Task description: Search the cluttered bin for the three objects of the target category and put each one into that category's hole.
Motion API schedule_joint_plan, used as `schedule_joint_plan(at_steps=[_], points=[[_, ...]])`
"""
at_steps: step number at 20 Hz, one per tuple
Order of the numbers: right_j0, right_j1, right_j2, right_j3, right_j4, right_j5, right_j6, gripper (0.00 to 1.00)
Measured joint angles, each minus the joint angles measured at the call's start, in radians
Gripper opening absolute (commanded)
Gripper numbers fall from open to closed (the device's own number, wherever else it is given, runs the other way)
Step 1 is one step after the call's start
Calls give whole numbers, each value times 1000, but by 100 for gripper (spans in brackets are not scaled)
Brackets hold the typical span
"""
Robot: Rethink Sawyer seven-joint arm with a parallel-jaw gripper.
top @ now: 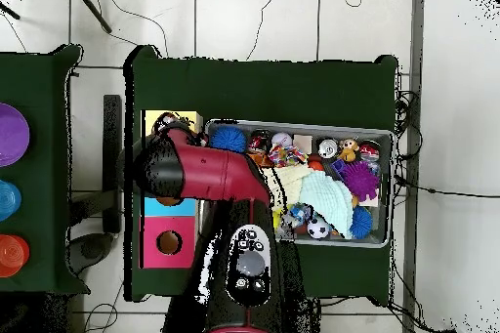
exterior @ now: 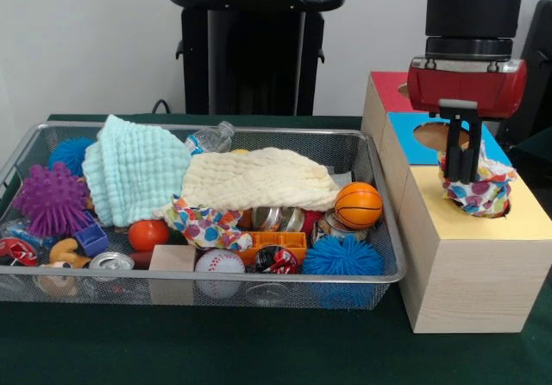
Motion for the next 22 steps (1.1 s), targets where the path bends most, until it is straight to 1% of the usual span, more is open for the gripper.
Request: schedule_joint_plan(at_steps=[6,13,22], points=[[-7,-16,0,0,0,5,0,0],[7,-21,-8,-14,-7,50,0,0],[28,-14,-12,-69,-118,51,0,0]])
